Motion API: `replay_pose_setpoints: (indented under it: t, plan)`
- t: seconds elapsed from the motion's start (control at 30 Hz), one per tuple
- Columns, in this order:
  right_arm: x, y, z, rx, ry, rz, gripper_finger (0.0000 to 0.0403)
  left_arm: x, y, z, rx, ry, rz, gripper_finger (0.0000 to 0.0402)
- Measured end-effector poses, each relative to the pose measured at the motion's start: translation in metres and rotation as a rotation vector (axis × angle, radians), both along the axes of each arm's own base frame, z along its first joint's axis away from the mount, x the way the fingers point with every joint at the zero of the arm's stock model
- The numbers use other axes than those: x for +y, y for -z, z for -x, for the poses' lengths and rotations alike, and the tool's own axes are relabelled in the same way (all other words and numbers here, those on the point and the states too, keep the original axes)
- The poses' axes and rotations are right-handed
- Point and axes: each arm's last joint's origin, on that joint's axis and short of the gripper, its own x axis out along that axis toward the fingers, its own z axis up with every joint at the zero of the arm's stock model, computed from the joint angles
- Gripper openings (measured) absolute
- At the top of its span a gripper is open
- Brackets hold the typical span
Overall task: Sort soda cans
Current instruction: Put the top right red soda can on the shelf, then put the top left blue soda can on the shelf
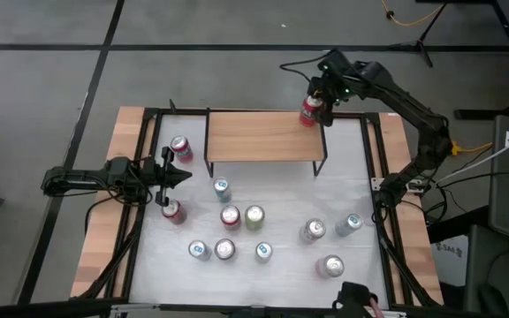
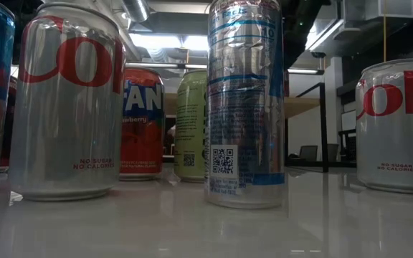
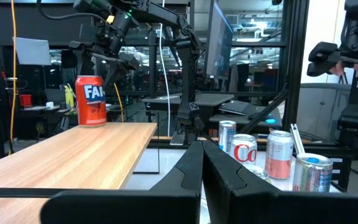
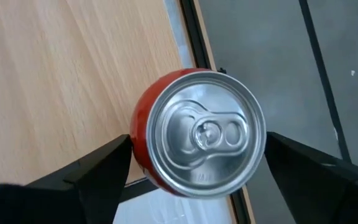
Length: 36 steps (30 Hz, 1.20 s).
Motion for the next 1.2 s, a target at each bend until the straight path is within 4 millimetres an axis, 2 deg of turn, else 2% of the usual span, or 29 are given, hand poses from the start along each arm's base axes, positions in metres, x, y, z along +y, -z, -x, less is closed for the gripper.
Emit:
replay_pose_setpoints:
  t: [0.27,0.43,0.6,0.8,0.93,1.1,1.2]
  plan:
    - [0.013,-0.019,0.015,-0.053,-0.001,0.044,0.0356,0.0,-0.001,0.0,-0.008,-0.005,0.001,0.0]
    - [0.027,-0.038,0.031,-0.107,0.0,0.09,0.0356,0.001,-0.005,0.001,-0.052,-0.035,0.008,0.0]
    - [0.047,-0.058,0.051,-0.211,0.025,0.09,0.0356,0.002,-0.01,0.003,-0.103,-0.051,0.013,0.0]
    - [0.079,-0.079,0.079,-0.398,-0.027,-0.046,0.0356,0.002,-0.014,0.004,-0.146,-0.067,0.019,0.0003]
    - [0.098,-0.088,0.095,-0.5,-0.092,-0.141,0.0356,0.002,-0.016,0.005,-0.171,-0.075,0.023,0.0036]
    - [0.117,-0.096,0.114,-0.567,-0.151,-0.171,0.0356,0.003,-0.019,0.006,-0.211,-0.085,0.066,0.0104]
    - [0.126,-0.093,0.122,-0.602,-0.169,-0.188,0.0356,0.003,-0.022,0.005,-0.239,-0.065,0.11,0.0144]
